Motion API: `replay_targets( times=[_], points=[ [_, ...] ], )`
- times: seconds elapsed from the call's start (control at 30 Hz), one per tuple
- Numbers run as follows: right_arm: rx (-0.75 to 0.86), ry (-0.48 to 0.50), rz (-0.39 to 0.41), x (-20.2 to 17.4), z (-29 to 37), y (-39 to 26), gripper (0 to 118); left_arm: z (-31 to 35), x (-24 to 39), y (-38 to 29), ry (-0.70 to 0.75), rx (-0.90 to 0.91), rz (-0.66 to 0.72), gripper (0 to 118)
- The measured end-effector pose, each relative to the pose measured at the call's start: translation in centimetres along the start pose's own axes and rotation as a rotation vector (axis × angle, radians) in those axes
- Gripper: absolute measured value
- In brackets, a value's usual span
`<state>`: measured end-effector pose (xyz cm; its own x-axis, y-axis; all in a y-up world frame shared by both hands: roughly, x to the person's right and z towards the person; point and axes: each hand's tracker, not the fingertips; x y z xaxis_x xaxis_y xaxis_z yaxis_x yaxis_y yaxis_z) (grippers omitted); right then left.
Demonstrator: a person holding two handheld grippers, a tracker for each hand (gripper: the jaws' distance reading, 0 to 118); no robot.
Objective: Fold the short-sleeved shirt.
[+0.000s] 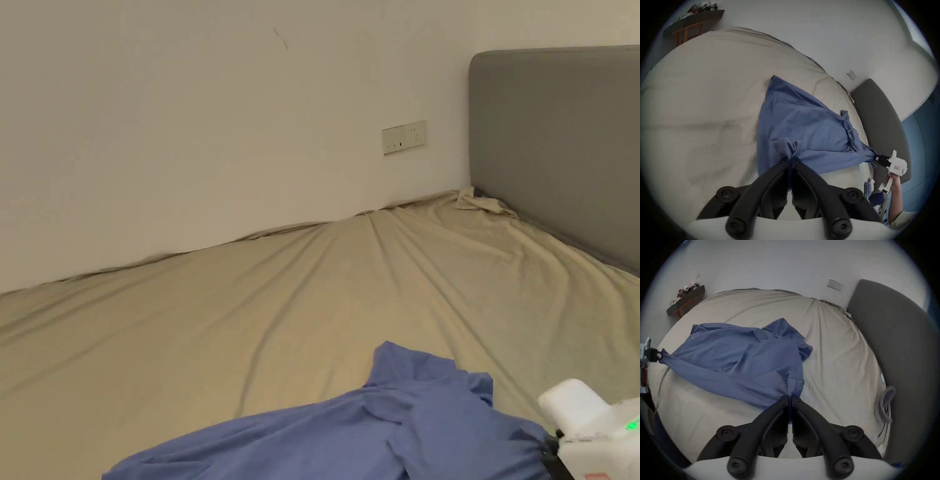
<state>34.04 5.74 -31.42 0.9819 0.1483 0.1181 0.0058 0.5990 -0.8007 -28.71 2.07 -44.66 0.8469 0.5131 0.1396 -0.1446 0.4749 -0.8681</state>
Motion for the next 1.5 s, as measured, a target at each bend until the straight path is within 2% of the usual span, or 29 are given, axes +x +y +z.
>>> replay_targets(
  times=[0.07,0.1,0.23,0.3,0.53,0.6,0.67,0.73,0.87,1.0,1.1,1.17,1.2,1.23,1.27,1.3,1.33,1.37,1.43,1.5],
  points=[
    [-0.009,0.027,-0.086,0.7,2.2,-2.3,5,1.4,-0.1,-1.3,0.002,-0.057,-0.014,0],
    [-0.014,0.065,-0.103,0.7,3.3,-3.4,5,2.4,0.0,-2.0,0.002,-0.051,-0.015,0],
    [-0.100,0.072,0.000,-0.5,5.8,-8.3,5,5.9,0.1,-4.3,-0.052,-0.032,0.019,0],
    [-0.133,0.073,0.004,-0.8,6.6,-10.6,5,6.9,-1.4,-5.3,-0.057,-0.042,0.035,0],
    [-0.220,0.069,-0.017,-1.3,9.0,-15.6,5,9.4,-1.2,-10.7,-0.051,-0.108,-0.003,0],
    [-0.277,0.070,-0.006,-1.3,8.5,-16.7,5,9.3,-2.1,-11.2,0.001,-0.141,0.027,0],
    [-0.305,0.056,0.037,-1.8,8.2,-17.6,5,8.8,-3.1,-12.1,0.000,-0.154,0.048,0],
    [-0.311,0.051,0.034,-2.3,7.9,-18.0,5,8.0,-3.2,-13.0,0.047,-0.192,0.047,0],
    [-0.387,0.032,0.044,-2.5,5.6,-19.5,5,5.8,-3.4,-14.2,0.160,-0.284,-0.059,0],
    [-0.422,0.036,0.042,-2.4,3.3,-21.1,5,2.8,-5.9,-15.3,0.214,-0.335,0.004,0],
    [-0.421,0.033,0.023,-2.3,3.6,-20.8,5,3.0,-6.0,-15.7,0.178,-0.281,0.069,1],
    [-0.415,0.035,0.048,-2.3,3.5,-20.8,5,3.1,-5.3,-15.9,0.200,-0.268,0.031,9],
    [-0.414,0.041,0.047,-2.2,3.7,-20.6,10,3.6,-4.5,-16.2,0.212,-0.237,-0.011,28],
    [-0.423,0.081,0.039,-2.0,4.2,-19.9,36,4.3,-3.1,-16.0,0.212,-0.189,-0.062,85],
    [-0.414,0.181,-0.006,-1.4,5.3,-19.2,82,5.2,-1.6,-15.8,0.212,-0.114,-0.111,116],
    [-0.391,0.270,-0.043,-0.9,7.1,-18.4,118,7.0,-0.1,-16.0,0.234,0.024,-0.170,118],
    [-0.312,0.270,-0.044,-1.0,8.9,-17.5,117,9.3,1.3,-16.4,0.191,0.234,-0.245,118],
    [-0.144,0.241,-0.033,-1.0,10.9,-16.7,116,10.2,2.9,-16.5,0.147,0.299,-0.259,118],
    [-0.012,0.134,0.019,-2.5,14.2,-14.5,118,10.7,5.0,-17.2,0.146,0.374,-0.302,118],
    [0.086,0.083,0.026,-4.0,15.2,-13.4,118,11.7,6.1,-17.1,0.187,0.333,-0.360,118]
  ],
)
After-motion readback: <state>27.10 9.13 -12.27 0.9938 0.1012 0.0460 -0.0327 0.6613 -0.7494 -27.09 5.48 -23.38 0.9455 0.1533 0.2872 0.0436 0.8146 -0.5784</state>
